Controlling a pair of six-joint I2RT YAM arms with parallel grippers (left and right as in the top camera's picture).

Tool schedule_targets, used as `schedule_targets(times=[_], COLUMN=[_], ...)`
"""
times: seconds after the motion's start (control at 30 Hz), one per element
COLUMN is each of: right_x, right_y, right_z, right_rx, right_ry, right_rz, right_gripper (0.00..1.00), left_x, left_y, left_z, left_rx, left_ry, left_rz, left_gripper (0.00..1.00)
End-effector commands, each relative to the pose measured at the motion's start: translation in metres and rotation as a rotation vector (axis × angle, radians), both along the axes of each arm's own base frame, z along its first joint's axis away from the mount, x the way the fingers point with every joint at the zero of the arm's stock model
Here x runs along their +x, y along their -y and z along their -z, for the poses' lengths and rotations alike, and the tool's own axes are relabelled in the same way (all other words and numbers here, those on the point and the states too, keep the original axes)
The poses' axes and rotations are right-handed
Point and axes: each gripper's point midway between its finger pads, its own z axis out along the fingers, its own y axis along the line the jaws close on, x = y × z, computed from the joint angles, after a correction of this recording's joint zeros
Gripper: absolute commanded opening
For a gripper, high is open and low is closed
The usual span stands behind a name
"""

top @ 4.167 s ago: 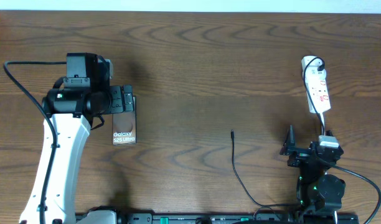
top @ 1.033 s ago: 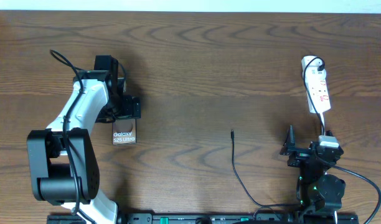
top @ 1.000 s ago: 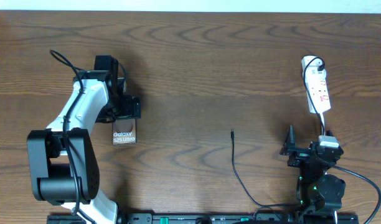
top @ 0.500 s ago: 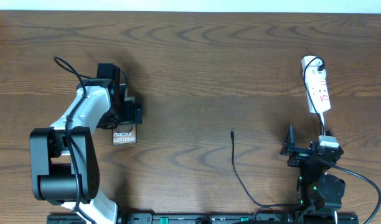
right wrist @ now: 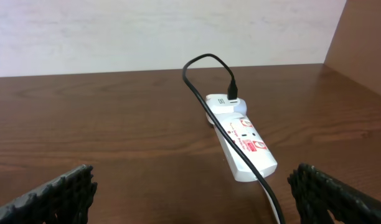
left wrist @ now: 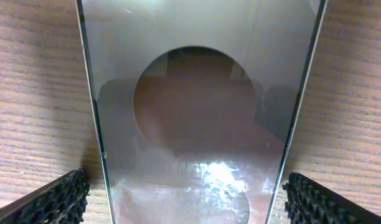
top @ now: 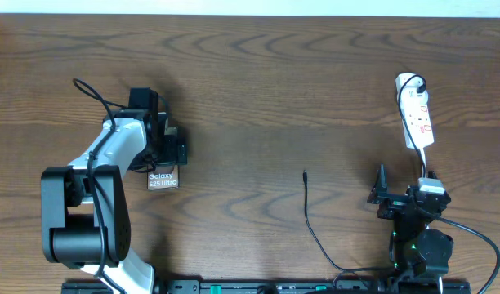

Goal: Plug charger to phone and switch on socket
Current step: 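Lower the left gripper and close it on the phone's long edges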

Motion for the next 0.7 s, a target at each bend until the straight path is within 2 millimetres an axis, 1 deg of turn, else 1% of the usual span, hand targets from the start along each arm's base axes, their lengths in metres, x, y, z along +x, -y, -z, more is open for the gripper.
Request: schedule_targets(times=[0.0,0.4,0.67], right_x=[-0.0006,-0.0006,-0.0006], right_y=[0.0033,0.0033,0.0033], right_z=[0.0004,0.0004,0.0004], right_rx=[0.012,0.012,0.012], right_ry=[0.004,0.004,0.004], right_rz=[0.018,0.018,0.018], right_gripper=[0.99,0.99,0.99], left_x=[-0.0047,-0.0051,-0.0122], left_y=[-0.0037,-0.0036,-0.0035], left_z=[0.0065,0.008,0.0165], left_rx=[0.013,0.014,0.014], left_ry=[-0.019,-0.02,-0.026], left_rz=[0.01,0.026,0.026], left_gripper=[0.98,0.98,0.98])
